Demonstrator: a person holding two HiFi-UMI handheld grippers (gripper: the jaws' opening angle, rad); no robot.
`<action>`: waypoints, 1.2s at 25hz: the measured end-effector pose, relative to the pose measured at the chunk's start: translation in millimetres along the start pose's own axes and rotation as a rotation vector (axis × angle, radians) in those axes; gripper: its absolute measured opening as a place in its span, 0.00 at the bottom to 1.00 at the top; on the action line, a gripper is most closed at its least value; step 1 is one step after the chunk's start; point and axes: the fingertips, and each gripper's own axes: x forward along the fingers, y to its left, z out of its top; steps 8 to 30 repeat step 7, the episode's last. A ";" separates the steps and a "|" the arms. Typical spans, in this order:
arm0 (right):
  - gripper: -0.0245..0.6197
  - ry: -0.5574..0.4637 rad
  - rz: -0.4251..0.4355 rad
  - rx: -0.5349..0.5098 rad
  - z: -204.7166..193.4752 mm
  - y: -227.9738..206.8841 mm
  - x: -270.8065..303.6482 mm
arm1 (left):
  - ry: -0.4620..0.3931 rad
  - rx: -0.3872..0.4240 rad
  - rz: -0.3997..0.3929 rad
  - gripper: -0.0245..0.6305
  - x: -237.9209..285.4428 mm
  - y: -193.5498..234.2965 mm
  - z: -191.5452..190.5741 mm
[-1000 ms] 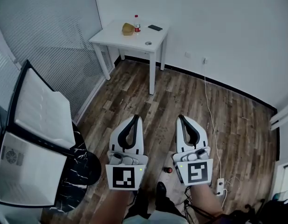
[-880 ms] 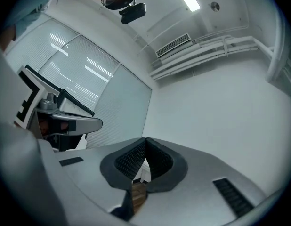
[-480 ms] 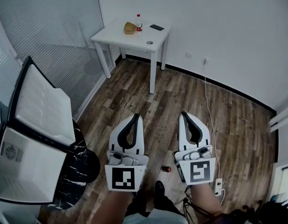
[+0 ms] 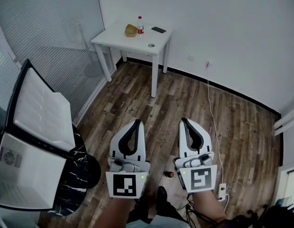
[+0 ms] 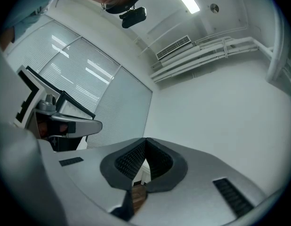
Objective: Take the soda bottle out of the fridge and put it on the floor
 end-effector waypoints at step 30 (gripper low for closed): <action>0.05 -0.018 -0.010 -0.001 -3.2 -2.3 8.5 | 0.011 0.008 -0.002 0.06 6.7 4.8 -6.6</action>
